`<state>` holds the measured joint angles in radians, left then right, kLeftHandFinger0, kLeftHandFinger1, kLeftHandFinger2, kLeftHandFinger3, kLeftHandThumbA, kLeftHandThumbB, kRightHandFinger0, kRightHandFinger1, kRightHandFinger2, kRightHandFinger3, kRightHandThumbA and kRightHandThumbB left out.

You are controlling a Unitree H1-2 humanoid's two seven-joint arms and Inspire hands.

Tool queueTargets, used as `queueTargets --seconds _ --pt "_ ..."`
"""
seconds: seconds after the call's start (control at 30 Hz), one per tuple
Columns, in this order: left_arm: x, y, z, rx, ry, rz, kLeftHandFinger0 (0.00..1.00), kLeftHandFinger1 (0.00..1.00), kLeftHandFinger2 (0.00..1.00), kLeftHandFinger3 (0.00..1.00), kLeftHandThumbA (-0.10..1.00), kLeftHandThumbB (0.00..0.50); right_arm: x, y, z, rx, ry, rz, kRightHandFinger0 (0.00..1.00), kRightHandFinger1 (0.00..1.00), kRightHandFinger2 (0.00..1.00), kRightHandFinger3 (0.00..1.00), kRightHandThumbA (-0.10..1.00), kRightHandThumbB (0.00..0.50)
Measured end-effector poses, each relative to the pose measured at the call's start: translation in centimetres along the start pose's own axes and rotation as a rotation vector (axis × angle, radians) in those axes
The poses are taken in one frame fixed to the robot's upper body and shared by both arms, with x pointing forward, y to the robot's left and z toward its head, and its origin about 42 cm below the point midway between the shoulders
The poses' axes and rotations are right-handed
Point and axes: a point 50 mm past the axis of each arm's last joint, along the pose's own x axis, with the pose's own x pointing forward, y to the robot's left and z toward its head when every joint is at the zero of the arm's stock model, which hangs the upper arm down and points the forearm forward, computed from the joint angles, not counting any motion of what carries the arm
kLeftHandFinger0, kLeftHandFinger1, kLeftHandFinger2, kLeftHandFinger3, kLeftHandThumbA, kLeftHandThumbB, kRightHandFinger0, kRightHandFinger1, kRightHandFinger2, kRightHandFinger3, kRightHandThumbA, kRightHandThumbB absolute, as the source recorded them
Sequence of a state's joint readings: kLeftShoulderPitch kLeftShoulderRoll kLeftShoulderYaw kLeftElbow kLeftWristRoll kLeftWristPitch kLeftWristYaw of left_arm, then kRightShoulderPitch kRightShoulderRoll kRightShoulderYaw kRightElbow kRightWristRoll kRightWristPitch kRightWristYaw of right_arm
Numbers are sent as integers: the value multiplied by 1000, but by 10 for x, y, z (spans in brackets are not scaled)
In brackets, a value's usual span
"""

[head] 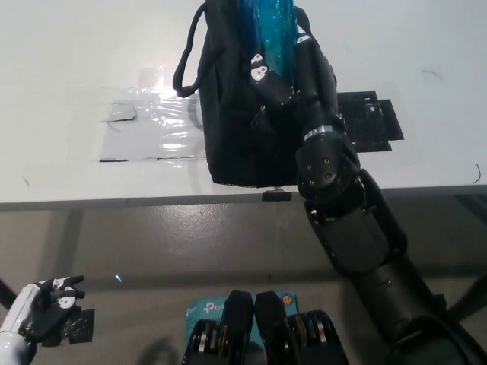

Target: The robot uses its right hand to pick up a stack of plates kept in the middle of the desk and put it inside a bag kept next to it

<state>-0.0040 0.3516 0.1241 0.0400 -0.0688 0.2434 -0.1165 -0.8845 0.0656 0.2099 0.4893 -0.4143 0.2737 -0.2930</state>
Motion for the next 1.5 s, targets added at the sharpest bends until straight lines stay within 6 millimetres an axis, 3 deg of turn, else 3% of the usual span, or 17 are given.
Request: queueTargets --seconds 0.07,0.13,0.27,0.3,0.47,0.53,0.57,0.6,0.63,0.67,0.7,0.73,0.8,0.87,0.9,0.93,1.5 --pt "0 0 0 0 1 0 633 685 755 763 -100 97 4 -2 -2 -3 19 -2 0 0 2 104 -100 156" --pt "0 0 -1 0 2 0 638 690 781 757 -100 91 7 -3 -5 -2 42 -3 0 0 0 310 -100 165" --pt "-1 0 -1 0 3 -1 654 699 793 769 -100 91 14 -9 -6 28 91 -20 0 0 0 351 -100 165" --pt "-1 0 -1 0 3 -1 637 684 782 769 -100 89 15 -10 -5 34 98 -24 0 0 0 434 -100 188" --pt "-1 0 -1 -1 4 -1 637 677 770 765 -100 96 17 -9 -1 140 173 -49 0 0 0 133 -100 174" --pt "-1 0 -1 0 5 -1 649 681 773 767 -100 93 16 -7 0 172 198 -53 0 0 0 91 -100 255" --pt "-1 0 -2 0 6 -2 653 680 768 763 -100 88 15 -6 2 198 218 -55 0 0 0 190 -100 245" --pt "-1 -1 -2 1 7 -2 654 680 767 762 -100 88 15 -4 3 214 232 -55 0 0 0 530 -100 178" --pt "-1 -1 -2 0 8 -2 656 681 769 765 -100 77 14 -3 3 223 241 -52 342 433 506 1000 157 154" --pt "-1 -1 -2 0 8 -2 657 683 771 768 -100 74 13 -2 4 229 250 -49 534 689 846 1000 488 149" --pt "-1 -1 -2 1 9 -3 658 685 772 770 -100 73 13 1 5 233 254 -34 908 1000 1000 1000 673 177" --pt "-1 -1 -3 1 10 -4 659 687 772 772 -100 73 12 3 6 227 256 -21 1000 1000 1000 1000 716 187" --pt "-1 -1 -3 1 12 -6 669 695 778 781 -100 78 12 6 5 214 264 12 1000 1000 1000 1000 909 349" --pt "-1 -1 -4 0 14 -6 671 694 777 779 -100 77 11 9 4 177 264 37 1000 1000 1000 1000 1000 429" --pt "-1 -1 -4 0 15 -6 671 694 776 777 -100 77 11 10 4 158 260 46 1000 1000 1000 1000 1000 432" --pt "-1 -1 -4 0 16 -6 656 685 768 765 -100 74 11 10 5 140 255 53 1000 1000 1000 1000 967 497" --pt "-6 -2 -10 0 35 -8 667 692 782 749 -100 77 7 4 13 -138 195 114 1000 1000 1000 1000 1000 500"
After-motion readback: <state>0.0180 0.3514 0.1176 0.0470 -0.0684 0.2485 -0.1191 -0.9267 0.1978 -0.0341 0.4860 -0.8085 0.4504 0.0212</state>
